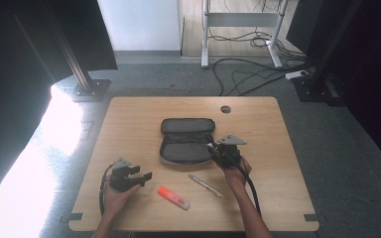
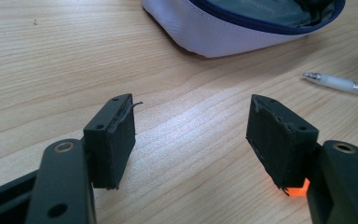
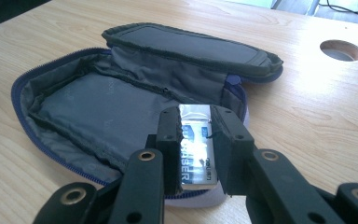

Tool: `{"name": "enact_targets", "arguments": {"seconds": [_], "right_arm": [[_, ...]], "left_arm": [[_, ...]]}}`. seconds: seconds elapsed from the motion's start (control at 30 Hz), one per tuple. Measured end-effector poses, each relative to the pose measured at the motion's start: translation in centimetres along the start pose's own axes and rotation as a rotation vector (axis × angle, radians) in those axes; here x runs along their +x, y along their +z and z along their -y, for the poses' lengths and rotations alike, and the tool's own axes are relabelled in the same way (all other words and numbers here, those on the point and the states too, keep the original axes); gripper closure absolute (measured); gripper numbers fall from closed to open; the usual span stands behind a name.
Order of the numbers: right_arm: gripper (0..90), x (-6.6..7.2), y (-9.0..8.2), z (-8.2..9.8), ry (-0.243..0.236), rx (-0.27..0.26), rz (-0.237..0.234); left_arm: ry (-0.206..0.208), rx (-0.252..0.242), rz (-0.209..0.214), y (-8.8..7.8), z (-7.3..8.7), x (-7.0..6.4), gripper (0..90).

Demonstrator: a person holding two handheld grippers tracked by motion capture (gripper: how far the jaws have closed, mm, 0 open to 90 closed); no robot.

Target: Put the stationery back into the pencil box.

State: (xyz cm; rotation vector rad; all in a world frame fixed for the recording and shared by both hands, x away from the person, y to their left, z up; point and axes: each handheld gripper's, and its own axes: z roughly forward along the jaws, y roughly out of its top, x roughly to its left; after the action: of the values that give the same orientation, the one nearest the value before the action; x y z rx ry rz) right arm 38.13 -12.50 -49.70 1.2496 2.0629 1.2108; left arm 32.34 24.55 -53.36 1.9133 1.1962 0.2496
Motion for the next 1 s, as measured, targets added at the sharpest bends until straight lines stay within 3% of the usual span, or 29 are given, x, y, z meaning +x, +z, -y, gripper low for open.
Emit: {"name": "enact_targets", "arguments": {"seconds": [0.8, 1.0], "right_arm": [[72.8, -0.1, 2.7, -0.7, -0.012, 0.045, 0.008], [72.7, 0.2, 3.4, -1.1, -0.034, 0.054, 0.007]], "left_arm": [[-0.006, -0.008, 0.004, -0.1, 0.0, 0.3, 33.5], [-0.002, 0.000, 0.009, -0.1, 0.0, 0.3, 33.5]]}}
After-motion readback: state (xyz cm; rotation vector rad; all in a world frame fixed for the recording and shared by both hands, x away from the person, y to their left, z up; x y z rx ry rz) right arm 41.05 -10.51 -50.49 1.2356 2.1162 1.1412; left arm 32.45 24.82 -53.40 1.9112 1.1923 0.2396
